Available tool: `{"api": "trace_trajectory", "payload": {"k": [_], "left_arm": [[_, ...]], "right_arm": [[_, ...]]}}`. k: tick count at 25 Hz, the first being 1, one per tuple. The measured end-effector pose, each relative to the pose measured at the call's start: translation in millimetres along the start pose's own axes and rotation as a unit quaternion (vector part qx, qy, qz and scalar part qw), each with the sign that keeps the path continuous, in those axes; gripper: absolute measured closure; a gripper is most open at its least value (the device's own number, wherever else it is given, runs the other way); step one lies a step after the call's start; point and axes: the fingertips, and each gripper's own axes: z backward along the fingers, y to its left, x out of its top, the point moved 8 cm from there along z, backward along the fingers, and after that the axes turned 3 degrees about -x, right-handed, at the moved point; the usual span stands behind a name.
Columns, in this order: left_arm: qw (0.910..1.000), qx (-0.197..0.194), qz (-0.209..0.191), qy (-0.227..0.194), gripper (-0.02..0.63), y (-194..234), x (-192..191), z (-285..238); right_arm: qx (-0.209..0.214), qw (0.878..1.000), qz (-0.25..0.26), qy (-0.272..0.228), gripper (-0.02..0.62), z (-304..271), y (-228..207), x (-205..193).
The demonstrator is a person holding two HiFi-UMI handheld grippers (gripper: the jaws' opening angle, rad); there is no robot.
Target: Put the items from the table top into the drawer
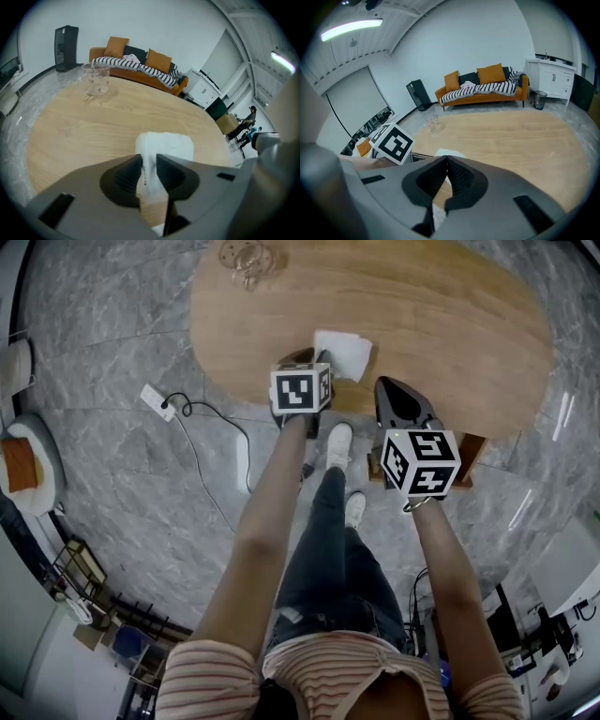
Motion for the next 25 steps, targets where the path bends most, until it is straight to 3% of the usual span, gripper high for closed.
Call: {"api": "trace_trajectory", "payload": {"k": [9,25], "left_arm": [[0.9992,-0.003,0.037,-0.015,0.569,5.5,-1.9,9.3],[0.9949,-0.052,0.049,-0.072,0.581,-29.7,6.0,68.7]], "right_arm": [[-0.011,1.000,0.000,0.004,0.588,3.6,-0.6,-2.9],[-0.032,0.999,0.001,-0.035,0.587,53.3,5.6,12.0]]}}
